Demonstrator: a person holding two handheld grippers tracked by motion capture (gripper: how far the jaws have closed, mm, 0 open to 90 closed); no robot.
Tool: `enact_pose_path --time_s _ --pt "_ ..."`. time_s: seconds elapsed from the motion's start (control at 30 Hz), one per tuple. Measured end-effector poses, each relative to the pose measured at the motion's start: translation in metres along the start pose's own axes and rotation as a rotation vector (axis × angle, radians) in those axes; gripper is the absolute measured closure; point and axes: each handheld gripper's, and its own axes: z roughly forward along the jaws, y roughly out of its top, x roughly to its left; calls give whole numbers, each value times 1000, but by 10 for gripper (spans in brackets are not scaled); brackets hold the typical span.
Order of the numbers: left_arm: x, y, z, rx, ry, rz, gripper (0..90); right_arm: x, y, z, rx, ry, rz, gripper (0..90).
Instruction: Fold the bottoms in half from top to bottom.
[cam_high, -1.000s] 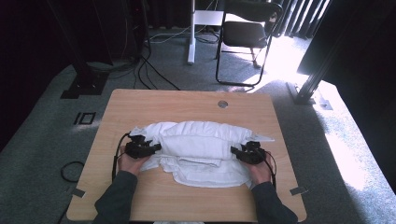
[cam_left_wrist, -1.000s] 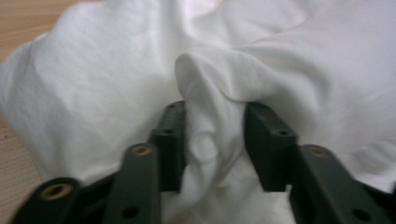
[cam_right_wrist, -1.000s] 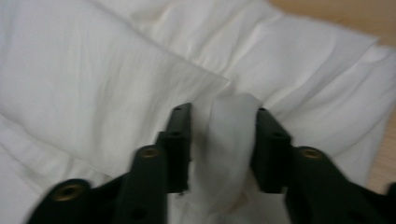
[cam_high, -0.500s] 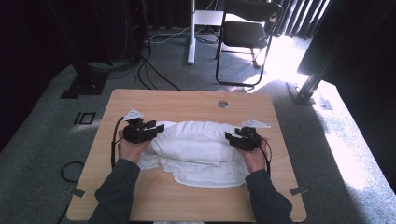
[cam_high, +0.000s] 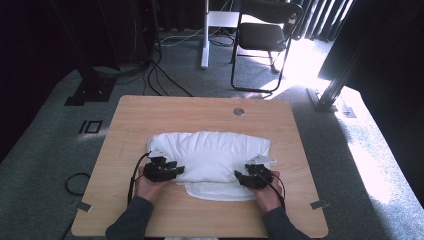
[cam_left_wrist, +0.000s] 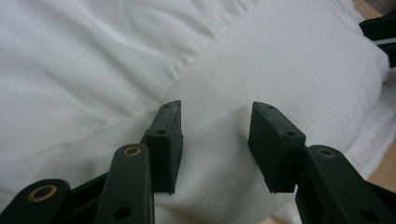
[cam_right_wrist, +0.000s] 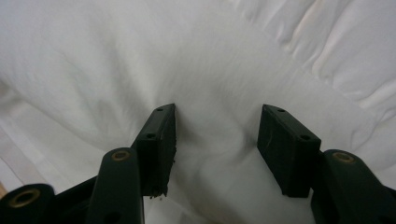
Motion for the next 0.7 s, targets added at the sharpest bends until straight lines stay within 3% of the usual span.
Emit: enact_pose_path --time_s 0.13,0.2,0.3,0.4,0.53,0.7 --pt "4 -14 -9 -23 11 -14 551 1 -11 4 22 -3 -10 462" --pt "4 -12 -19 -66 26 -22 535 0 -12 4 22 0 -10 462" --pt "1 3 -37 -154 31 -6 515 -1 -10 5 31 4 -12 462" --pt "-5 27 -44 -206 34 23 501 0 -9 7 35 1 -10 461" --pt "-4 53 -34 -234 58 26 494 -1 -9 8 33 5 0 460" --pt "-2 58 -6 -172 51 16 484 -1 -10 9 29 7 6 458"
